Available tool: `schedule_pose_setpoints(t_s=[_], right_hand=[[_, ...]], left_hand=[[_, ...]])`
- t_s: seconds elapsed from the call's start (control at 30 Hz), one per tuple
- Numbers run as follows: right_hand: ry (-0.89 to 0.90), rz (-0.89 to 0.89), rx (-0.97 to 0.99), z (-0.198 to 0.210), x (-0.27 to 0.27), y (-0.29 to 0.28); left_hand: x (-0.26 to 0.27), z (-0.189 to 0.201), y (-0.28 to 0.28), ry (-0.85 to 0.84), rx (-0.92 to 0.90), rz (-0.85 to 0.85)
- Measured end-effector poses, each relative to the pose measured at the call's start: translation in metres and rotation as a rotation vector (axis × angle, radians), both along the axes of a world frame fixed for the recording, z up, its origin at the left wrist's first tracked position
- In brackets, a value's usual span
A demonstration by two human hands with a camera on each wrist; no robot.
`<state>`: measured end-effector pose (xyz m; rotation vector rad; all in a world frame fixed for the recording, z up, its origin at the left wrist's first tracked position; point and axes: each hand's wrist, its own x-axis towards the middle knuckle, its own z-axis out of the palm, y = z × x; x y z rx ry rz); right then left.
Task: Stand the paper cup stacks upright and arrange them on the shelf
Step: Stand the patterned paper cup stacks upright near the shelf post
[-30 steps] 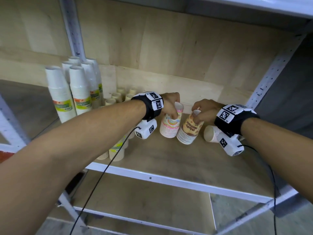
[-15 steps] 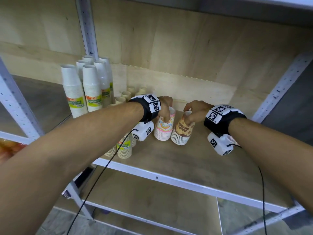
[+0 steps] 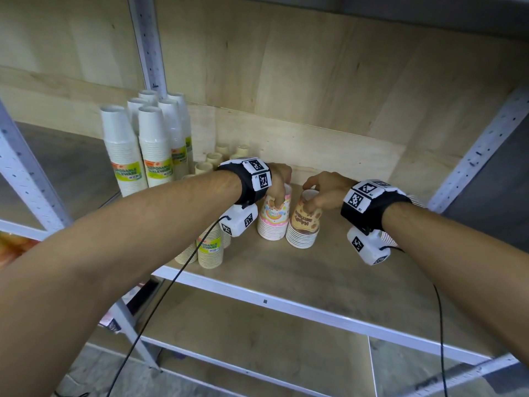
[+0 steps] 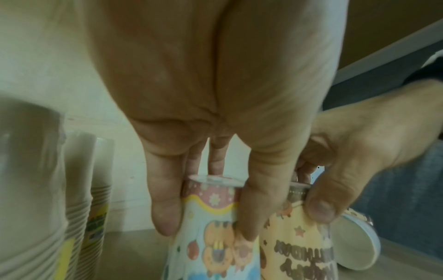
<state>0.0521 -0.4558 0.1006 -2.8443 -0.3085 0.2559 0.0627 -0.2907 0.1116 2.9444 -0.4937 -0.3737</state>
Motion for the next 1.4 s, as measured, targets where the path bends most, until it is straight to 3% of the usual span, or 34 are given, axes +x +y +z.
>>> schedule_pose_setpoints(t_s=[0.3, 0.53, 0.7, 0.97, 1.3, 1.4], right_hand=[[-0.050, -0.104, 0.088, 0.020, 0.006, -0.029], [-0.124, -0.281, -0.010, 0.048, 0.009, -0.099], [-0.164, -0.446, -0.008, 0.046, 0.005, -0.155], [-0.121, -0.594, -0.057, 0.014, -0.012, -0.215], [-0.136, -0.785, 0.201, -0.048, -0.010, -0.257], [-0.085, -0.774, 0.165, -0.052, -0.016, -0.252]], left_hand=[[0.014, 0.026, -0.008, -0.045, -0.013, -0.053], [0.025, 0.052, -0.045, -0.133, -0.055, -0.155], [0.027, 0.054, -0.090, -0.141, -0.124, -0.248], [0.019, 0.026, -0.169, -0.083, -0.161, -0.413], [0.025, -0.029, -0.243, -0.022, -0.257, -0.477], [0.030, -0.048, -0.255, 0.038, -0.296, -0.489]])
